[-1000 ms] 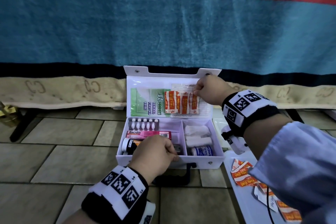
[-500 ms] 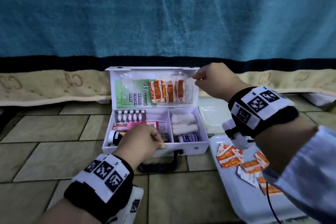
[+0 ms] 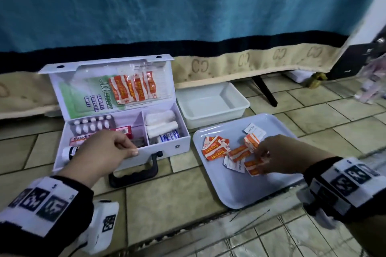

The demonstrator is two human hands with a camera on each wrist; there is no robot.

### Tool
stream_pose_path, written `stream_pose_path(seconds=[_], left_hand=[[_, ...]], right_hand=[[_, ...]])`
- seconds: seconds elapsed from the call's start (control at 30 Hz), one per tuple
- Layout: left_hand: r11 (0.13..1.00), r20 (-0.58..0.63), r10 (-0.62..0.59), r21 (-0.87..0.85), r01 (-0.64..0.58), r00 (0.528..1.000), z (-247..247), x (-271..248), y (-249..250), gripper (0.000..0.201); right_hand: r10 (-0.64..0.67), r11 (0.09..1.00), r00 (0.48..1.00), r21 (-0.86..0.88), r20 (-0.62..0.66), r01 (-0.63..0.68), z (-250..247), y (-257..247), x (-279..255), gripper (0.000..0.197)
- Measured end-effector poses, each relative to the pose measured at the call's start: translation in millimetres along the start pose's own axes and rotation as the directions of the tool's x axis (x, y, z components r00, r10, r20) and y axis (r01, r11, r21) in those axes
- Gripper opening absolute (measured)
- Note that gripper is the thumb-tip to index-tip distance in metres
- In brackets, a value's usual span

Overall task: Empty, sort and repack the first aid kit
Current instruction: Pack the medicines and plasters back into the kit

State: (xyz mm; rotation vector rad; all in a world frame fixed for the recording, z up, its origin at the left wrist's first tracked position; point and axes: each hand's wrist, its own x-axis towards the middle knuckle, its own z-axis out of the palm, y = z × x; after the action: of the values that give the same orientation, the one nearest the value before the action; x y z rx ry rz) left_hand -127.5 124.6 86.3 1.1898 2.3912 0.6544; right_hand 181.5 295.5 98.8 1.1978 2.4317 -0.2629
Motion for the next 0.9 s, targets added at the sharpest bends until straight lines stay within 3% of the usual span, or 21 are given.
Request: stream_pose_path(seconds=[0.13,0.4,0.63,0.8,0.9], left_hand=[[1.000,-0.007,-0.003,0.001,0.003,1.000,0.9,-0.7,-0.4,0.016],[1.000,0.004,-0.002,-0.004,0.002,1.000,-1.1,-1.1,2.3,0.017],[1.000,-0.007,-0.016,-0.012,0.016,1.000,-2.2,-2.9,5.1,0.017],[0.999,-0.003,-0.031,-0.012,0.031,1.000,-2.6,-2.6,4.5,0.019],[0.999,-0.008,-0.033,0.000,0.033,0.999,-2.3,-2.3,3.4,0.019]], right_hand=[[-0.031,1.000,0.993,0.002,-0.111,0.031,14.1,-4.6,6.9,0.042],[0.010,0.997,0.996,-0.081,-0.084,-0.017,9.0,-19.5,11.3,0.023],[-0.006,0.993,0.992,-0.115,-0.127,-0.009,17.9,-26.8,16.4,0.025],[0.048,0.998,0.996,-0.036,-0.080,-0.051,-4.2,-25.1,10.4,0.013],[0.007,0.993,0.989,0.115,-0.148,0.010,-31.5,-31.5,8.0,0.022]])
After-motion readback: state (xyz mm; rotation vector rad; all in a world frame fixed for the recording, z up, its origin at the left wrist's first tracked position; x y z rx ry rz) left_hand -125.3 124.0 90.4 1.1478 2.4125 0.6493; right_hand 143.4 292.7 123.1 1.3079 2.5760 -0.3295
